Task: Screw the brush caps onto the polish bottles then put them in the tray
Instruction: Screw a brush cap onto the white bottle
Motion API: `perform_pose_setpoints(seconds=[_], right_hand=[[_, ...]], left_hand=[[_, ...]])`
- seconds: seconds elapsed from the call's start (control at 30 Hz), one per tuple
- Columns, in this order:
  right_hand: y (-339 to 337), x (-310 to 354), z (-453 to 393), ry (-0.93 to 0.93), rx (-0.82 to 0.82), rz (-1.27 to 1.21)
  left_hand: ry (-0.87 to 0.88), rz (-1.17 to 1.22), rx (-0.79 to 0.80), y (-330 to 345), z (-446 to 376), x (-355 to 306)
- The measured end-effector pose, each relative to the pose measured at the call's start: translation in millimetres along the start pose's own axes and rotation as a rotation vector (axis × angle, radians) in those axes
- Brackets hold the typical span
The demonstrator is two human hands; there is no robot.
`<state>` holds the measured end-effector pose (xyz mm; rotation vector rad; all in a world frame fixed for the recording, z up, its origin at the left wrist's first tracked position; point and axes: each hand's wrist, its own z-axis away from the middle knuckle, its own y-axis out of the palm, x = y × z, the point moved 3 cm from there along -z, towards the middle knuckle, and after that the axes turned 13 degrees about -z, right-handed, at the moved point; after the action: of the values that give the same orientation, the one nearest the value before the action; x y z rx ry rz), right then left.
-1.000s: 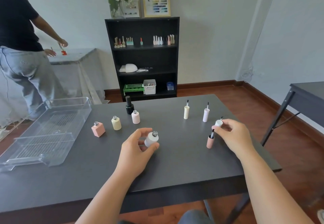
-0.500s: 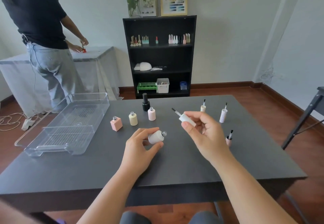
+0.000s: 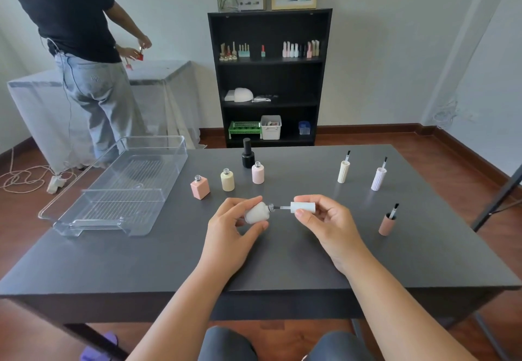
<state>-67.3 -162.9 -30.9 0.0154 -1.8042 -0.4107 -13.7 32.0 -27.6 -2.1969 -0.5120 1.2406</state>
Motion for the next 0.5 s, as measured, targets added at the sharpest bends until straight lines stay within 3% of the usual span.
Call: perform_pose_setpoints(seconds=[0.5], right_hand=[[-2.4,-1.3,1.6,-0.025,-0.015,0.064]], left_hand=[[0.061,-0.043,-0.003,-2.0,3.6,-3.2]])
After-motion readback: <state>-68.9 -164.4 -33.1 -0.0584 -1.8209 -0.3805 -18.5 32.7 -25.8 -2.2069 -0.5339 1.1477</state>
